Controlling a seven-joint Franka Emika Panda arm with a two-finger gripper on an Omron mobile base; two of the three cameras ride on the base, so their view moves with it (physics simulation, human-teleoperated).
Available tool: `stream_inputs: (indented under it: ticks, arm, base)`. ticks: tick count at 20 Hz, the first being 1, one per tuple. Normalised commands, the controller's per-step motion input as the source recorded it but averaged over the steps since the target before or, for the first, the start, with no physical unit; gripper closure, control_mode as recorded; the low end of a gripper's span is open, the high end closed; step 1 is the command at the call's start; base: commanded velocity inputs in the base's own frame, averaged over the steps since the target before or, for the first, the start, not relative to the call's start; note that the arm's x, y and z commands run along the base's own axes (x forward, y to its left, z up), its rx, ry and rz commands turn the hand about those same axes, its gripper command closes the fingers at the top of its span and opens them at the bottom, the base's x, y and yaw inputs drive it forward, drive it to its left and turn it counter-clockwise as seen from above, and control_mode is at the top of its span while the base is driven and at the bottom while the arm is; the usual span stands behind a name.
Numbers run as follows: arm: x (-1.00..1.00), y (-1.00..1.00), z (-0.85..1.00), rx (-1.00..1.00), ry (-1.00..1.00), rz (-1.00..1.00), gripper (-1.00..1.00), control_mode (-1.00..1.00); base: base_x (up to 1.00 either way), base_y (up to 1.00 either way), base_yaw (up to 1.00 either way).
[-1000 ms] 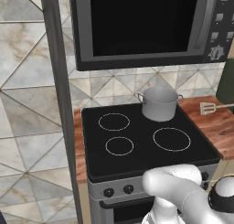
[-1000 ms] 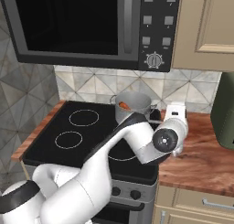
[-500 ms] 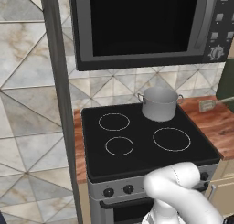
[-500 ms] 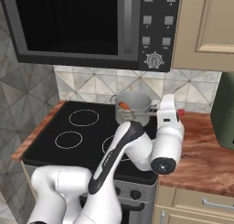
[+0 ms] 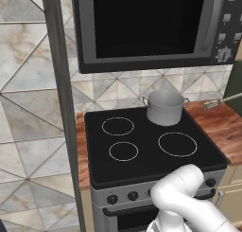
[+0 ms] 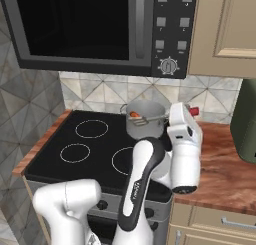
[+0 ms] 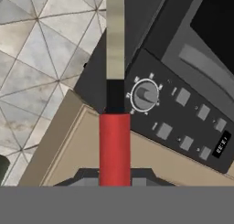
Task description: Put the sweet potato and garlic in the pot. Retrieve the spatula and lightly stir the vegetables in the pot.
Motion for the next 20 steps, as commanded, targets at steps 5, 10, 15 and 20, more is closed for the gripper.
stream_inputs:
  ticks: [5,10,15,20]
  arm:
    - [-0.06,0.01,0.04,-0.29,-0.41,0.0,1.0,-1.0]
    - [-0.1,0.0,-0.13,-0.26,-0.22,0.0,1.0,-1.0]
    - [-0.26,0.0,-0.47,-0.41,-0.23,-0.01,1.0,-1.0]
    - [-0.14,0.02,-0.46,-0.36,-0.14,-0.03,1.0,-1.0]
  base:
    - [0.0,0.0,0.0]
    - [0.0,0.0,0.0]
    - [0.0,0.0,0.0]
    - [0.0,0.0,0.0]
